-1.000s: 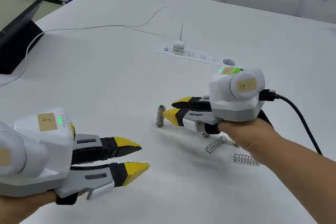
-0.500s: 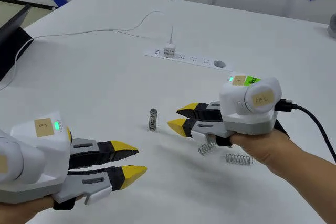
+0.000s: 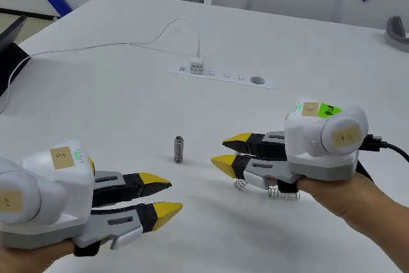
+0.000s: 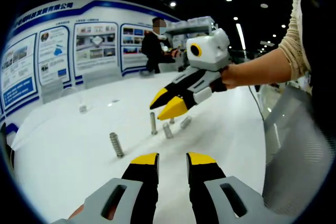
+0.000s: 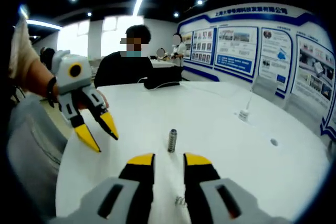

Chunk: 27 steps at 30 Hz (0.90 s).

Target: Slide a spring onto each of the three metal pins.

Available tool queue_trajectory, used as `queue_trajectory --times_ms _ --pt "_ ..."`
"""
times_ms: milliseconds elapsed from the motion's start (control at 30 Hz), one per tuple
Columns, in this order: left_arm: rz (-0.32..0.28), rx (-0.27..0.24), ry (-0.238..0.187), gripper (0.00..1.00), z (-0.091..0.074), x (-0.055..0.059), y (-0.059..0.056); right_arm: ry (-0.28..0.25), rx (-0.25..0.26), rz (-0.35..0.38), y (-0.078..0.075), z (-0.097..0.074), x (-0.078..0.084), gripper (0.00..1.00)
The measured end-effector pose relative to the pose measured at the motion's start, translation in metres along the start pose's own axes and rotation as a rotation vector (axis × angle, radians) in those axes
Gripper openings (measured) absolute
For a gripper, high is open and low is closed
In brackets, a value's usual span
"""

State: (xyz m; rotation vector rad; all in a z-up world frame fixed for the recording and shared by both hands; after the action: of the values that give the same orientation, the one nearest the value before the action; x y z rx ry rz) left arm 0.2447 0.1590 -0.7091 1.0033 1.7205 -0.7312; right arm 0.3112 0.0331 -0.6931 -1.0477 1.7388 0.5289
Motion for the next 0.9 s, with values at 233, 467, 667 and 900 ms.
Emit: queue_trajectory --times_ms 233,467,667,900 --pt "0.023 0.019 0.016 0.22 0.019 -0.004 0.002 -0.010 0.029 -0.001 -0.002 -0.019 0.003 0.24" --pt "0.050 0.029 0.037 0.27 0.044 -0.008 0.001 -0.009 0.067 0.011 -0.005 -0.038 0.012 0.26" --pt "0.036 0.013 0.044 0.28 0.062 -0.009 0.006 0.010 0.097 0.020 -0.009 -0.051 0.023 0.29" --pt "0.030 0.006 0.067 0.29 0.078 -0.007 0.008 0.034 0.122 0.038 -0.012 -0.065 0.035 0.36"
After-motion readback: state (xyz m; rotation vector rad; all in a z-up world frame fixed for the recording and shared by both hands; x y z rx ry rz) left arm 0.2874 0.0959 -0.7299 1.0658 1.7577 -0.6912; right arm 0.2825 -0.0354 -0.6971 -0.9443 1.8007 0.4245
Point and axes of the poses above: the centre of the closed fingertips' face, and the gripper's own axes: z roughly forward along the fingers, y roughly to its left, x roughly out of its underside, the point moved 5 cm from there along -z, roughly backward along the fingers, and after that the axes turned 3 degrees about x, right-handed, at the moved point
